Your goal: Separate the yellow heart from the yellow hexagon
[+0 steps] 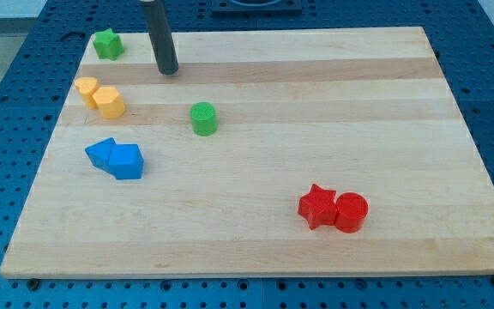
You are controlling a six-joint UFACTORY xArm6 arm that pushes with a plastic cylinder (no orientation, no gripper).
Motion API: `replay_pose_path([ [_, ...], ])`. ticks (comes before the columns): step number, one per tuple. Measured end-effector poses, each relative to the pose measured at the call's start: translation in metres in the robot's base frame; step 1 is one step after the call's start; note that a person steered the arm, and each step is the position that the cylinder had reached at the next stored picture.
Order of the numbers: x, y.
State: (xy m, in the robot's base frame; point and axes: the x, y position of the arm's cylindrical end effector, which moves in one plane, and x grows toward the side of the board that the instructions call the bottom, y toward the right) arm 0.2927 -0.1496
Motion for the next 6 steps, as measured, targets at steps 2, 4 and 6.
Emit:
replay_pose_path([
  [2,0.016,-0.085],
  [4,0.029,-0.155],
  [6,0.046,-0.106],
])
